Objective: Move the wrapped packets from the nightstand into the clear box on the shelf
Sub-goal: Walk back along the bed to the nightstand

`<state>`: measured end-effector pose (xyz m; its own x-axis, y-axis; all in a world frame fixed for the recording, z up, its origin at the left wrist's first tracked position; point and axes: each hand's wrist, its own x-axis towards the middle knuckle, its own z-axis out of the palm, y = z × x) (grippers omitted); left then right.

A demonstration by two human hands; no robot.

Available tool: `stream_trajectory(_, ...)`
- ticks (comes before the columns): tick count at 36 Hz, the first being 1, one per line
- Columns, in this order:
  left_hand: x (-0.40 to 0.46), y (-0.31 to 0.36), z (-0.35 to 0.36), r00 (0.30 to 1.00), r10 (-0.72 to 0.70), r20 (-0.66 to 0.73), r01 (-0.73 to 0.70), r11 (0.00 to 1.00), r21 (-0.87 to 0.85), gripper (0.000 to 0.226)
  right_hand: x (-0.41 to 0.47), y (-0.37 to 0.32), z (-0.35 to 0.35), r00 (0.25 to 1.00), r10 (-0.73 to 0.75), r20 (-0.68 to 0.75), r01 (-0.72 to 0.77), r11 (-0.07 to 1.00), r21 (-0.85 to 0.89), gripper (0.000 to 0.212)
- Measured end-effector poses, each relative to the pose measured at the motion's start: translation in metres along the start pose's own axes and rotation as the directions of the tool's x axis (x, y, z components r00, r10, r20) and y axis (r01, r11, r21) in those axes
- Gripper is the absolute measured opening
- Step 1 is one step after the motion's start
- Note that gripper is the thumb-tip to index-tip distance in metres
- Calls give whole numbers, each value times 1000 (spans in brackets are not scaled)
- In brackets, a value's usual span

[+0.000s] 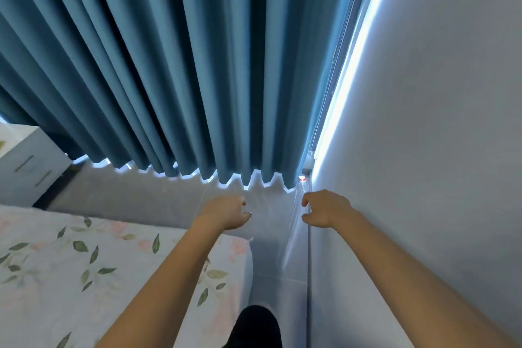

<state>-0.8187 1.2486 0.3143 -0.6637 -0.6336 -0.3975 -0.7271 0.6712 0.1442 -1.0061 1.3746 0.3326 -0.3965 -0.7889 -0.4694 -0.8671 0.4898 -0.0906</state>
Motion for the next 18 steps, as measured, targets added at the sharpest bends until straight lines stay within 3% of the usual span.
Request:
stream_trajectory(2,19,2,-5,1000,-8,-23,7,1000,-25,49,18,8,-11,1000,8,-14,-8,999,39,43)
stream_trajectory(8,82,18,-20,996,8,84,2,994,-111,48,70,36,-30,999,43,-32,-39,991,125,44)
stream_trajectory(13,147,10,-48,998,22,51,-17,996,-93,44,131,48,-54,999,41,-8,-40,993,110,43)
stream_trajectory(18,227,-29,-83,998,-58,20,60,990,-129,45,222,46,-95,1000,19,-6,-19,999,39,43)
